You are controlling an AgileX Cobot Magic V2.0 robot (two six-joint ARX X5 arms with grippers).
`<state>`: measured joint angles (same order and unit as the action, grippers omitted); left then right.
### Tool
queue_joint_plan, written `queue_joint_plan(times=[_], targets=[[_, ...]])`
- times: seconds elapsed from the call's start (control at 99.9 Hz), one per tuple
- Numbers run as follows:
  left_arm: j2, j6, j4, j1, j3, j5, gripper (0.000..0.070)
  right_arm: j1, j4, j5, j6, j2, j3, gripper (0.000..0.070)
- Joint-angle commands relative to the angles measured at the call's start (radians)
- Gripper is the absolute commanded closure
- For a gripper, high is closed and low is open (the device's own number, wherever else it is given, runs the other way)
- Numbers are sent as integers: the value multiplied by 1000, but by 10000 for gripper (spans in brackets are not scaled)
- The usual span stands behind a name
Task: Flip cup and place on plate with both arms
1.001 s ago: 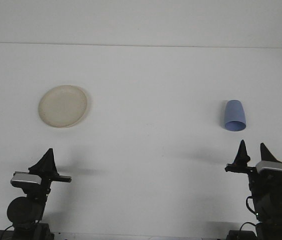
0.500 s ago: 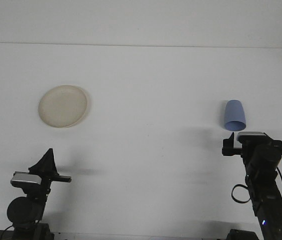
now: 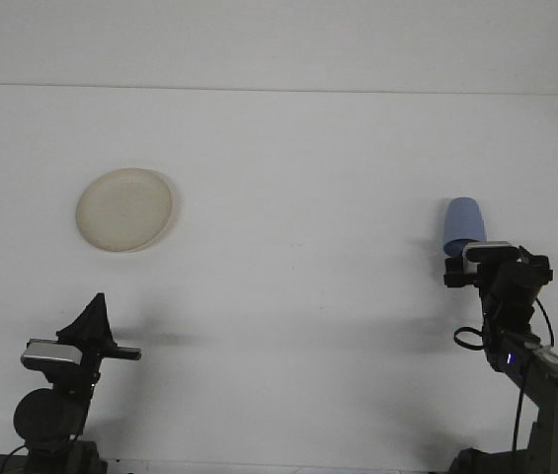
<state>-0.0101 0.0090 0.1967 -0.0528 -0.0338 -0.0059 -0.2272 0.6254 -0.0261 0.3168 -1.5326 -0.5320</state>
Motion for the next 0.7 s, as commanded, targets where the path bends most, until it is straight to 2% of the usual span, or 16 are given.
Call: queue_joint_plan(times=[0.0,0.29,0.42,0.69], targets=[[0,-2,14,0,19,-6,686,-10,80,12,28,-67,-14,7],[0,-2,14,0,19,-6,686,-28,151,38,19,-243,-122,9],[0,-2,14,0,19,-6,686,-28,153,42,20,-257,-146,59],[0,-2,14,0,19,-6,686,-29,185,58,20,-257,-172,60]])
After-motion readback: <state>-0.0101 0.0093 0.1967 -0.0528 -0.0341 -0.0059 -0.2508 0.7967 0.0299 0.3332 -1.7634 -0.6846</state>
